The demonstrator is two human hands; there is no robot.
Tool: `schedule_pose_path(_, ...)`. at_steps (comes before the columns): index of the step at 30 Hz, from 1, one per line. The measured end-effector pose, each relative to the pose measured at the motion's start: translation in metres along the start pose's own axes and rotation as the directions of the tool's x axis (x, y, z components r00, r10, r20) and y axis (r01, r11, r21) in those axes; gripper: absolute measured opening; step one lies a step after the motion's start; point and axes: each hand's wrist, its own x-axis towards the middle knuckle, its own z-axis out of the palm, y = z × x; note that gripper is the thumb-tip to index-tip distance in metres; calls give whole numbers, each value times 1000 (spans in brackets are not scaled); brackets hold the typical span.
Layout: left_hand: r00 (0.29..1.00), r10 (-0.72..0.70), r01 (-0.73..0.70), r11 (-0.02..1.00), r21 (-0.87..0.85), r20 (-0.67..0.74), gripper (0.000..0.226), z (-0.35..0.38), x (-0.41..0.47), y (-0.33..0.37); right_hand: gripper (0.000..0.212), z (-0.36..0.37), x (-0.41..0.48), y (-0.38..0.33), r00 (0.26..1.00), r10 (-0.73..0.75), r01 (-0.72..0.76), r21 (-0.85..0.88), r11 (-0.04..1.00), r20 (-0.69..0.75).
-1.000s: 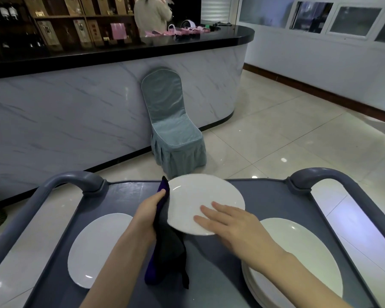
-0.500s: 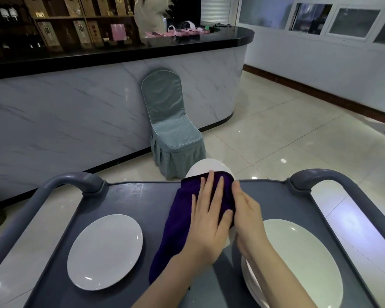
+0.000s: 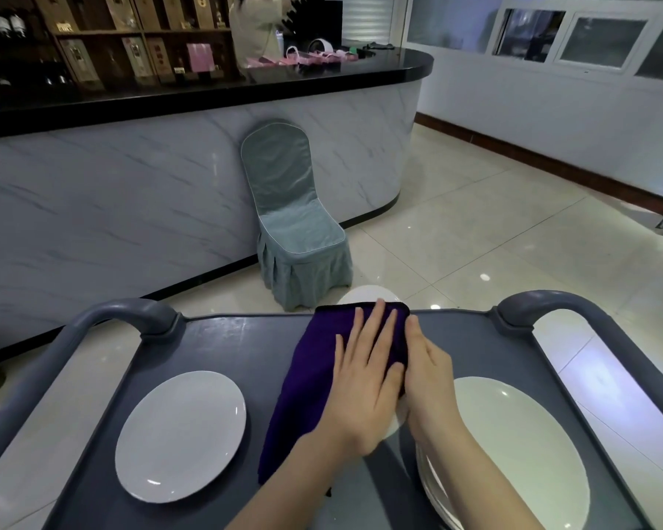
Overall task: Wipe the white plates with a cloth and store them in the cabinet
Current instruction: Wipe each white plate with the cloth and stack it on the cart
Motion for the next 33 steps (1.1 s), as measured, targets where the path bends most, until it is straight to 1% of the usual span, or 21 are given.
schedule_pose_path(2,999,-37,36,996,-77,-5,55,-7,9,-3,46,-2,-1,6,1000,-17,17,-12,1000,9)
schedule_pose_path(5,979,-199,187,958,-217,-35,51,-21,24,-11,51,-2,-8,15,999,-36,35,-72,997,-5)
schedule_pose_path(6,974,-221,205,952,-228,-43,50,-22,25,-13,53,-2,-8,16,999,-34,33,-86,996,-12)
schedule_pose_path(7,977,-208,195,960,-202,-48,51,-21,22,-13,54,-2,-8,17,999,-32,30,-87,996,-19)
schedule_pose_path(8,985,-165,156,977,-148,-48,53,-18,16,-11,53,-3,-7,15,999,-28,26,-76,997,-28)
schedule_pose_path(11,1000,15,-15,999,31,9,58,2,-8,-4,53,-4,-1,10,999,-11,10,-12,1000,-53)
schedule_pose_path(13,998,48,-52,994,97,41,59,10,-16,-3,51,-7,1,10,998,9,-9,9,1000,-66)
schedule_pose_path(14,998,44,-48,994,97,45,59,10,-13,-4,48,-8,1,11,998,13,-12,11,1000,-59)
schedule_pose_path(16,999,27,-28,999,31,34,57,3,-3,-8,44,-11,-1,14,1000,-5,5,1,1000,-24)
schedule_pose_path(17,1000,3,-2,1000,-20,23,56,-2,4,-11,44,-12,-2,15,1000,-15,15,4,1000,-7)
schedule_pose_path(19,998,-63,65,991,-115,15,54,-12,18,-21,51,-14,-6,15,1000,-4,4,-13,1000,14)
schedule_pose_path(22,993,-119,117,972,-204,1,52,-19,18,-43,56,-24,-8,4,998,65,-65,-15,998,-25)
schedule_pose_path(24,989,-149,138,960,-243,-28,57,-18,5,-58,56,-37,-4,-6,995,88,-88,-5,996,-45)
schedule_pose_path(26,986,-159,144,957,-252,-40,59,-14,-8,-64,54,-46,-1,-11,996,88,-89,-39,995,-24)
schedule_pose_path(28,990,-130,116,966,-231,-45,61,-10,-10,-59,62,-46,-1,-10,996,86,-84,-59,995,28)
schedule_pose_path(29,995,-91,80,978,-192,-47,60,-10,-6,-54,62,-44,-2,-9,995,91,-88,-70,994,44)
schedule_pose_path(31,999,16,-18,996,-93,-28,58,-14,4,-44,52,-38,-4,-4,991,111,-104,-87,991,69)
schedule_pose_path(33,995,95,-95,994,-49,-4,55,-19,12,-42,42,-34,-3,-2,988,128,-120,-90,989,90)
